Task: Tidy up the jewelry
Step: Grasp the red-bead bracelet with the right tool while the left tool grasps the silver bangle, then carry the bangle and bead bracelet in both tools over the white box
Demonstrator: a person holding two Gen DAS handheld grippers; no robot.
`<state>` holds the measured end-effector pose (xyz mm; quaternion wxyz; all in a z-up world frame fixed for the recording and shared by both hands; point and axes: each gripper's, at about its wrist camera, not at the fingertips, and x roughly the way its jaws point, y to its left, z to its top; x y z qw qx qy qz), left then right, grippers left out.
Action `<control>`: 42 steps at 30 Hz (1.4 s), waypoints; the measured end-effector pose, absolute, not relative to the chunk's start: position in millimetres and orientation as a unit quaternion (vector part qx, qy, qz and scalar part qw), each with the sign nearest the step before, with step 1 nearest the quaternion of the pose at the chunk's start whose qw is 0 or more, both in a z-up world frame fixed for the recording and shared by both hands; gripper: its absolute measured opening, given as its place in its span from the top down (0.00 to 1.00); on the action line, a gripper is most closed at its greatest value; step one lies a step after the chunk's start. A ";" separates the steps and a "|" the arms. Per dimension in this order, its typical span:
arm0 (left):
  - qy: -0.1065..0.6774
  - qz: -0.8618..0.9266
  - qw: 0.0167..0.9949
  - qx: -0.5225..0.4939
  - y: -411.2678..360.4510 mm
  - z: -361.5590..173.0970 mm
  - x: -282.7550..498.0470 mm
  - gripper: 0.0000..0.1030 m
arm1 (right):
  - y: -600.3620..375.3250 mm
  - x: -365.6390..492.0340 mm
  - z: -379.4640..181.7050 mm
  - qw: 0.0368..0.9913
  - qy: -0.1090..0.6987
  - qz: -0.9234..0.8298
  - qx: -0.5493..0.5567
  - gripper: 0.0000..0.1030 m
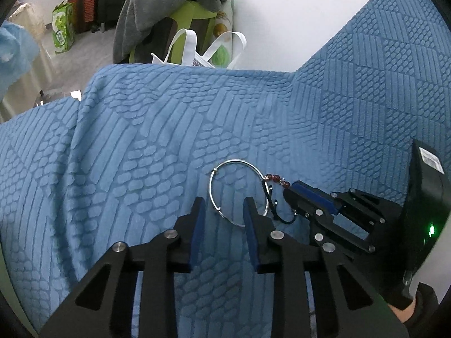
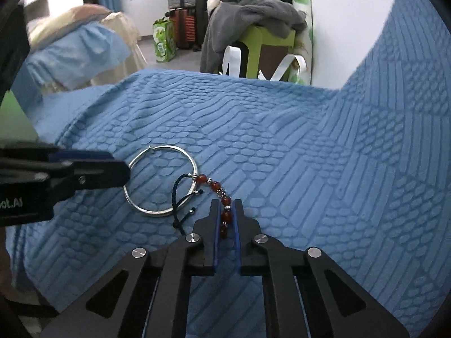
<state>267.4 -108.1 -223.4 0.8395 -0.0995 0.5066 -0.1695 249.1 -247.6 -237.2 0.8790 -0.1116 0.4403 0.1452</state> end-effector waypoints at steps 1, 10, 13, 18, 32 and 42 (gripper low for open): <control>0.506 -0.171 0.840 -0.097 -109.0 -223.9 269.0 0.79 | -247.5 247.6 -237.4 0.880 0.438 0.144 -0.113 0.94; 0.504 -0.165 0.846 -0.057 -118.9 -227.2 278.0 0.83 | -269.6 248.3 -224.2 0.893 0.430 0.114 -0.072 0.94; 0.505 -0.159 0.847 -0.042 -122.4 -228.8 281.1 0.83 | -273.1 247.3 -223.7 0.892 0.433 0.108 -0.068 0.94; 0.504 -0.149 0.850 -0.031 -126.8 -234.0 286.0 0.88 | -275.0 242.9 -223.8 0.893 0.433 0.105 -0.061 0.94; 0.517 -0.119 0.846 -0.056 -123.3 -229.1 274.5 0.99 | -277.1 231.1 -213.7 0.887 0.452 0.094 -0.034 0.94; 0.497 -0.109 0.857 -0.081 -100.0 -192.4 241.2 0.99 | -261.8 210.3 -187.5 0.892 0.437 0.113 -0.023 0.94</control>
